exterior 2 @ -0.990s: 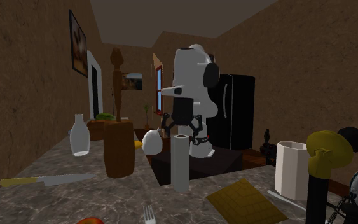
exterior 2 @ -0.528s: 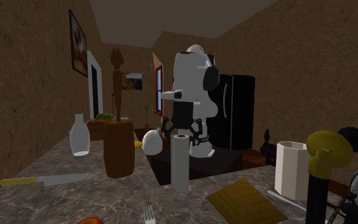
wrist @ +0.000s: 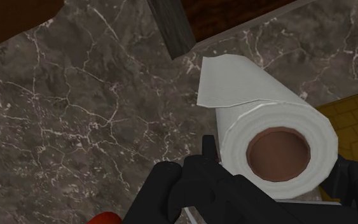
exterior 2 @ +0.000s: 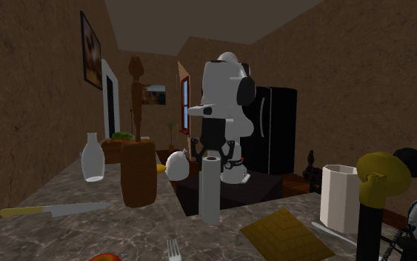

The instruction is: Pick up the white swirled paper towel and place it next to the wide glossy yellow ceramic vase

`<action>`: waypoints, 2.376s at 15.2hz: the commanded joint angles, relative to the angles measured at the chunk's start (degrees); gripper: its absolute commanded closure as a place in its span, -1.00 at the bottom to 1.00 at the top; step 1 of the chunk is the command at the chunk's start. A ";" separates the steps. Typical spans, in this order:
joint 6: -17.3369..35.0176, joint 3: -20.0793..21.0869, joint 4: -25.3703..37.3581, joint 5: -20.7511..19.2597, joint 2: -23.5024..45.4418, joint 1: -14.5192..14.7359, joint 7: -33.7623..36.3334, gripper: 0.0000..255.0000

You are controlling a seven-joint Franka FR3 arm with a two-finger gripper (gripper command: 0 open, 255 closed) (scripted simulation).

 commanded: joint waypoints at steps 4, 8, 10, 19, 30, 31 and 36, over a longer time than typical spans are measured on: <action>-0.03 -0.05 0.02 -0.07 0.08 -0.04 0.01 1.00; -2.88 0.00 1.74 0.30 -1.08 -0.08 -0.33 1.00; -4.32 0.02 2.68 0.47 -1.59 -0.09 -0.48 1.00; -10.89 0.08 7.55 1.02 -3.33 -0.12 -1.06 1.00; -19.17 0.12 15.05 1.34 -4.14 -0.10 -1.54 1.00; -19.94 0.13 15.82 1.35 -4.13 -0.09 -1.57 1.00; -23.85 0.16 19.95 1.35 -3.91 -0.04 -1.71 1.00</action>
